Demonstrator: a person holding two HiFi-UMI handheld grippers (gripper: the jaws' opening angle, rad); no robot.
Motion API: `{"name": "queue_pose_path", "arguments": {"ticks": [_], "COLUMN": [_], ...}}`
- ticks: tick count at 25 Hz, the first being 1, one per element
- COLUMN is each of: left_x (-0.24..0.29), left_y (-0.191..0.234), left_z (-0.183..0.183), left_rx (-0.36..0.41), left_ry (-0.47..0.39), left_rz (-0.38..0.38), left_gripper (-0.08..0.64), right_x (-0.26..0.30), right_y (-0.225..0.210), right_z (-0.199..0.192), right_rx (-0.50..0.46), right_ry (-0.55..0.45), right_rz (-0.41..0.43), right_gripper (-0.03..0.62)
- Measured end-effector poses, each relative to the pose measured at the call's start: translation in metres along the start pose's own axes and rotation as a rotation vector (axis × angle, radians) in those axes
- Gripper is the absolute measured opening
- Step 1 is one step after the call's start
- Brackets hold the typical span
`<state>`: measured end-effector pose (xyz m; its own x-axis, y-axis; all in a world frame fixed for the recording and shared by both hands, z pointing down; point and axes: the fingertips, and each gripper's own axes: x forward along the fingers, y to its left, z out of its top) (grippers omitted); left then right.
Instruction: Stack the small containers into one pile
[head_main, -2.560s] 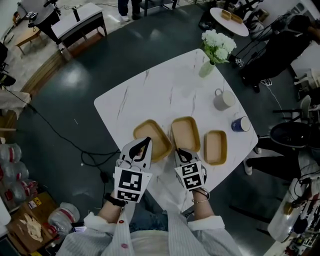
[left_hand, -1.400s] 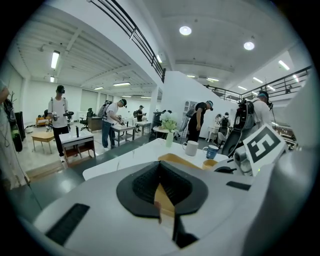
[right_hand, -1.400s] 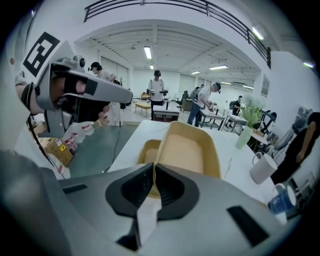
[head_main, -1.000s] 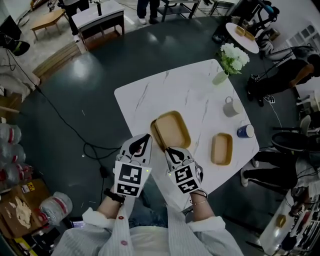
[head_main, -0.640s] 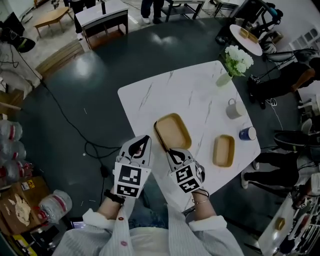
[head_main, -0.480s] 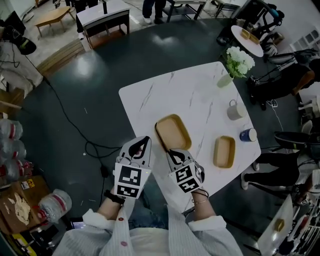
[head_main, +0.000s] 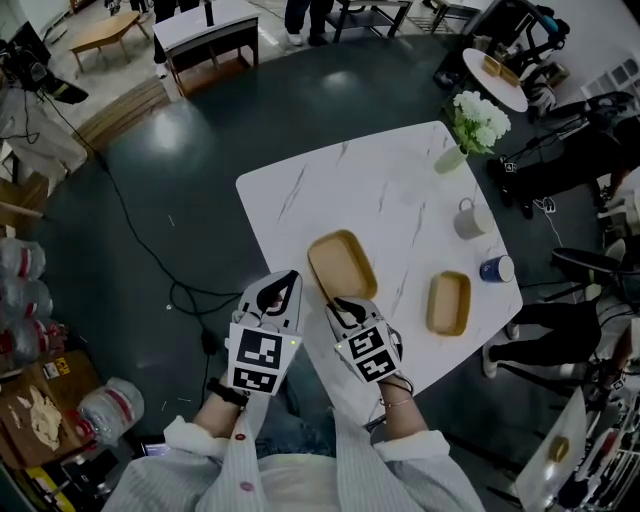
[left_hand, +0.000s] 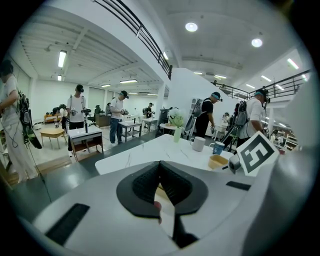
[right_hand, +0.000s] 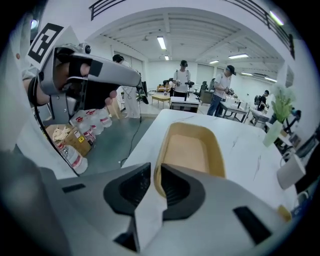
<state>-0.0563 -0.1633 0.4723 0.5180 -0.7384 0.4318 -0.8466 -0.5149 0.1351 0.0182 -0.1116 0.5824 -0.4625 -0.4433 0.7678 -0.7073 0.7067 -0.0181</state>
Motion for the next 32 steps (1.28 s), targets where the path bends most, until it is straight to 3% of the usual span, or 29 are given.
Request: {"name": "queue_pose_path", "arguments": {"ticks": [9,13,19,25,32], "left_x": [0.008,0.015,0.028,0.046,0.067], "left_y": [-0.01,-0.017,-0.04,-0.069,-0.102], "left_z": [0.004,0.006,0.013,0.018,0.019], "left_rx": [0.007,0.018,0.044,0.078,0.114], "left_ry": [0.001,0.002,0.0,0.01,0.032], "left_rz": [-0.019,-0.041,-0.089,-0.161,-0.234], "left_gripper": [0.017,0.017,0.017,0.017,0.017], "right_x": [-0.009,-0.022,-0.057,-0.097,-0.13], "right_y": [-0.005,-0.017,-0.059,-0.105,-0.137], "right_z": [-0.001,-0.002,-0.021,-0.062,-0.109], "right_rx": [0.051,0.133,0.266,0.381,0.479], "right_ry": [-0.026,-0.071,-0.117,-0.112,-0.086], "right_rz": [-0.01,-0.041,-0.153,-0.302,-0.421], "right_gripper": [0.074,0.075,0.077,0.081,0.083]}}
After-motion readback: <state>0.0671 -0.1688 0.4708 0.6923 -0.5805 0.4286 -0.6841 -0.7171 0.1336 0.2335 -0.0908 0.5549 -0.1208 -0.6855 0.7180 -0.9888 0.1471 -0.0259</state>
